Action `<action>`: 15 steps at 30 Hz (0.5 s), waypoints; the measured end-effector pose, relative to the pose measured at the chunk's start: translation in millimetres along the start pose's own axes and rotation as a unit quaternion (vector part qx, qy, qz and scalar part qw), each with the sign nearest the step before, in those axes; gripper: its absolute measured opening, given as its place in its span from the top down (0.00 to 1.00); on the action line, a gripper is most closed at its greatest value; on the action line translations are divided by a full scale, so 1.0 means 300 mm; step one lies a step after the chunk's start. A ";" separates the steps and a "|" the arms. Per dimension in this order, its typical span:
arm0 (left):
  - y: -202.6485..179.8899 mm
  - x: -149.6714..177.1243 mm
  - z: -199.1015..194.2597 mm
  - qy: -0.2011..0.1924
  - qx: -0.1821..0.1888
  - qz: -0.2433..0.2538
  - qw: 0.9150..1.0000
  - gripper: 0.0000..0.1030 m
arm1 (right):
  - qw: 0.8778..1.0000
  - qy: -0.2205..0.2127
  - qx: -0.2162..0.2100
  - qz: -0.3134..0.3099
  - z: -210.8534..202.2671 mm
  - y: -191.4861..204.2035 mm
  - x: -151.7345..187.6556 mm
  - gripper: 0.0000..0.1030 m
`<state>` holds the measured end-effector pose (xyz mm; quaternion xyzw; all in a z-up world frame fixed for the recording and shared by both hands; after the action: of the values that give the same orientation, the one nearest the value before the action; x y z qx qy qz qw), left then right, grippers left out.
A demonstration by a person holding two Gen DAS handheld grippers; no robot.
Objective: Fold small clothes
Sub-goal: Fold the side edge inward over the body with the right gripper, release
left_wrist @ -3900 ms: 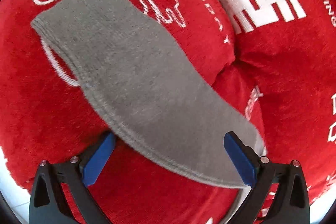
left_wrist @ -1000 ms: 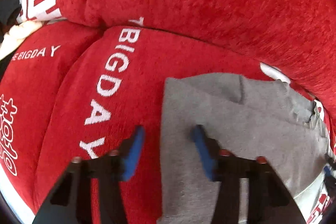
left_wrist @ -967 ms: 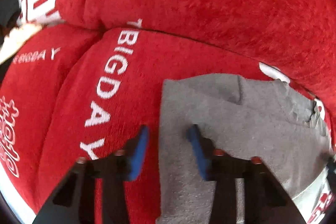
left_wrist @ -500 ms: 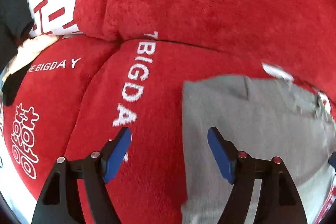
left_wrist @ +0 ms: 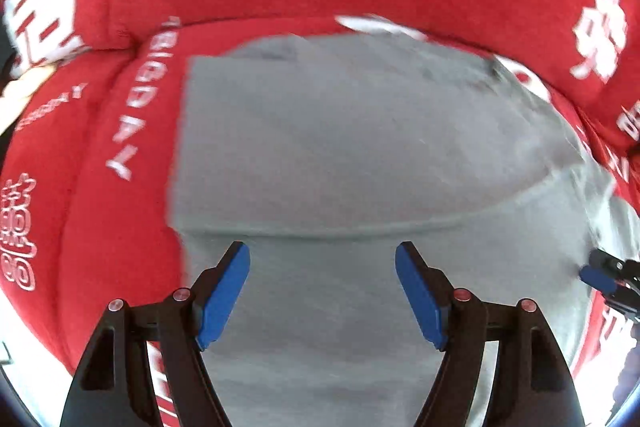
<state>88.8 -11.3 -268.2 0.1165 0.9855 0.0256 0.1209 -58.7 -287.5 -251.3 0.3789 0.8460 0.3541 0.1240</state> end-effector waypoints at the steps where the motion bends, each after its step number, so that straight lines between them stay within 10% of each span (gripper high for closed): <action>1: -0.030 0.007 0.000 0.005 0.005 0.006 1.000 0.26 | 1.000 -0.004 -0.001 0.003 -0.017 -0.005 -0.002 0.54; 9: -0.253 0.047 -0.026 0.014 0.031 0.012 0.999 0.26 | 0.994 -0.071 -0.081 0.033 0.029 0.000 -0.259 0.54; 11: -0.281 0.050 -0.038 0.014 0.035 0.006 0.999 0.26 | 0.992 -0.071 -0.085 0.051 0.070 -0.015 -0.301 0.66; 12: -0.289 0.048 -0.044 0.013 0.037 0.005 0.999 0.26 | 0.992 -0.071 -0.082 0.058 0.085 -0.021 -0.313 0.93; 15: -0.301 0.046 -0.065 0.007 0.039 0.006 0.999 0.26 | 0.993 -0.071 -0.078 0.058 0.082 -0.023 -0.304 0.93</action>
<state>50.8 -96.1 -259.5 0.1273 0.9857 -0.0116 0.1093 11.6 -344.6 -279.0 0.4403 0.7815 0.3979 0.1927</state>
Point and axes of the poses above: each gripper's, at about its wrist camera, not at the fingertips, and z roughly the way its jaws point, y to its left, x to its underside, the point moved 2 cm from there along z, roughly the way its jaws point, and after that the axes turned 8 degrees about -x, right-handed, at the moved point
